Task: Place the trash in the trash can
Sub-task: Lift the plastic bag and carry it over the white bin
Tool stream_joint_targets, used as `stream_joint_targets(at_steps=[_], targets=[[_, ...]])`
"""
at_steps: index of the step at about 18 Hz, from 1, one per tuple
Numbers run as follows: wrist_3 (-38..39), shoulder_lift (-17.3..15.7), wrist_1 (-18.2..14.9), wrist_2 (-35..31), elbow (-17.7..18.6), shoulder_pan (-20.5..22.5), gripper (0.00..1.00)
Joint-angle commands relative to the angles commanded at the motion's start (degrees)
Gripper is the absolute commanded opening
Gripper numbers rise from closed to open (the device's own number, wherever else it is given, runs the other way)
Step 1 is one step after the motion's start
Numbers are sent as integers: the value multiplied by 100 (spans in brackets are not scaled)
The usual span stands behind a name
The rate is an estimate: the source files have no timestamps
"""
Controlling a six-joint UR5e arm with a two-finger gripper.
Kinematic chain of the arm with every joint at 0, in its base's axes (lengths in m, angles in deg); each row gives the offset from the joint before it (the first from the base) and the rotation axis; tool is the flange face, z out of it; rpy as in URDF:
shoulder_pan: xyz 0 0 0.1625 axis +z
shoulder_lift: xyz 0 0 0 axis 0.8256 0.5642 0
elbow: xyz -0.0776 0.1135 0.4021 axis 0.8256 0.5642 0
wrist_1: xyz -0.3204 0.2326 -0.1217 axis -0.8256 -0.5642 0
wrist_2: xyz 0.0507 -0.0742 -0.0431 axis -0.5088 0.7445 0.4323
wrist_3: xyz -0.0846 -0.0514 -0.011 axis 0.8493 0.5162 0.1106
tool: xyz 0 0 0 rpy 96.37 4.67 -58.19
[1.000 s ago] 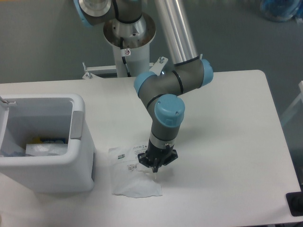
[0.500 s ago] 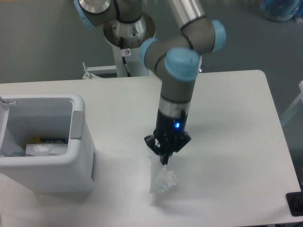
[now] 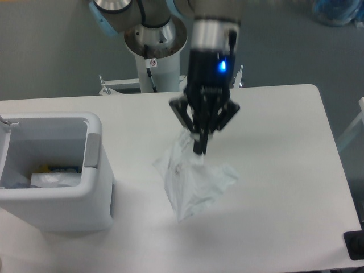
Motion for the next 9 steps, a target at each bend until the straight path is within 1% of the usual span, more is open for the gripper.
stream_joint_targets(at_steps=[2,4,6,9], targets=[[-175,-79,35,264,-53,-35,0],[-587,-167,53,563,-62,-140,0],[-1088,-194,62,775,-1,-412,0],[-1949,-176,62,802,-9,-799,0]])
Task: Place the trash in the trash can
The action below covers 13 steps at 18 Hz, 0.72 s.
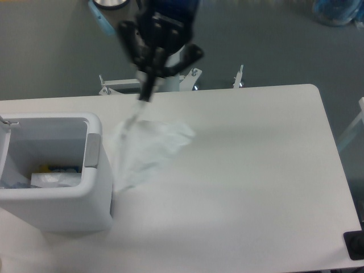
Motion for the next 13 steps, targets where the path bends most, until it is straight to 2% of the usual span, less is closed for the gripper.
stream_joint_targets(at_steps=[5,10,13], targets=[[-1099,9,0,0,149,-519,0],[-2409,-79,0,-9,807,-564,0],[-2718,9,-9,-26,967,-607,0]])
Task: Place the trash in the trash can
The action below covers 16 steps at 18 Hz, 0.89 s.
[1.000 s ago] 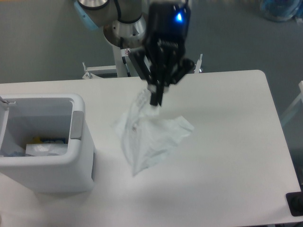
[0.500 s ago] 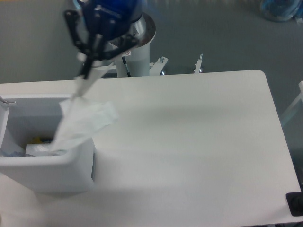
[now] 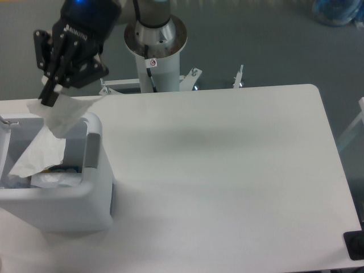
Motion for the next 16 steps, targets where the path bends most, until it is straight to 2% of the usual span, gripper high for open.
stream_joint_targets(at_steps=[6,11,16], targets=[[17,88,-9,-9,62,-123,0],[79,369,-18,-18,132,-527,0],[79,414,-26,-35,228,-694,0]])
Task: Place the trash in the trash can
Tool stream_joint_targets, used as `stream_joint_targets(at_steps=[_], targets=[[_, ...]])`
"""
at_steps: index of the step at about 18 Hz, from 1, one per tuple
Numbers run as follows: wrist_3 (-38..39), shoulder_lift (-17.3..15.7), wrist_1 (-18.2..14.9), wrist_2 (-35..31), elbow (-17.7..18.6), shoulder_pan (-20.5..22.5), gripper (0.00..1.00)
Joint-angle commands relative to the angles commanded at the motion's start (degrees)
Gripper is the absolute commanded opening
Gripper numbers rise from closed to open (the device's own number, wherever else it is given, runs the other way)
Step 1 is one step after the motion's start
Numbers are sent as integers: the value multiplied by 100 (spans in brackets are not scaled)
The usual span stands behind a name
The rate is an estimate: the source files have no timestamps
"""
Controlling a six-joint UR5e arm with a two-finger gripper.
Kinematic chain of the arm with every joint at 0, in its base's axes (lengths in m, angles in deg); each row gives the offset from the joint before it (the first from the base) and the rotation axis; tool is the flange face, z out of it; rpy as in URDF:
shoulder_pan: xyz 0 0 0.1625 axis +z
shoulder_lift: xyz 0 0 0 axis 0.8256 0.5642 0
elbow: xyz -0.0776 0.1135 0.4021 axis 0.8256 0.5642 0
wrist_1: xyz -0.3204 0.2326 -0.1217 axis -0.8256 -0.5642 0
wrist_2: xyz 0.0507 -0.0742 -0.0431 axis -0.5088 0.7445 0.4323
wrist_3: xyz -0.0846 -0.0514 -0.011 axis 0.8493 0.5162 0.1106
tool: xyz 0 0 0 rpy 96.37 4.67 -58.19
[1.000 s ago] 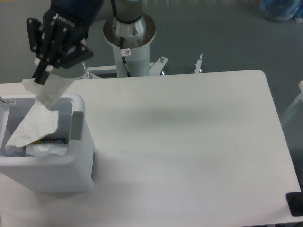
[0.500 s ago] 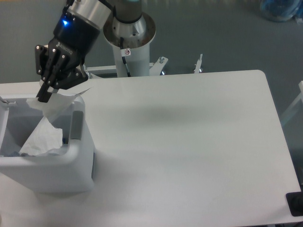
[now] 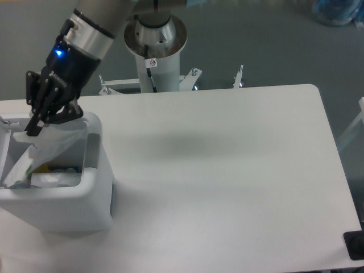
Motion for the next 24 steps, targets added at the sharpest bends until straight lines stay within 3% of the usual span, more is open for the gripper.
stream_joint_targets(at_steps=[1,2,3,4,6,9,14,19,24], targets=[[0,0,0,0,44,0,8],[-9,0,9,0,79,0,33],[-18,-17,9,0,79,0,65],[0,-44,0,0,79,0,84],[17,-88,-9,-9,71,8,97],[35,-70,0,-341,-17,69,100],[350,-70,-26,-1888,-588,780,100],[343,-44,-35,-3162,-659,1062,100],[316,-53,-35,-3358,-606,1247,100]])
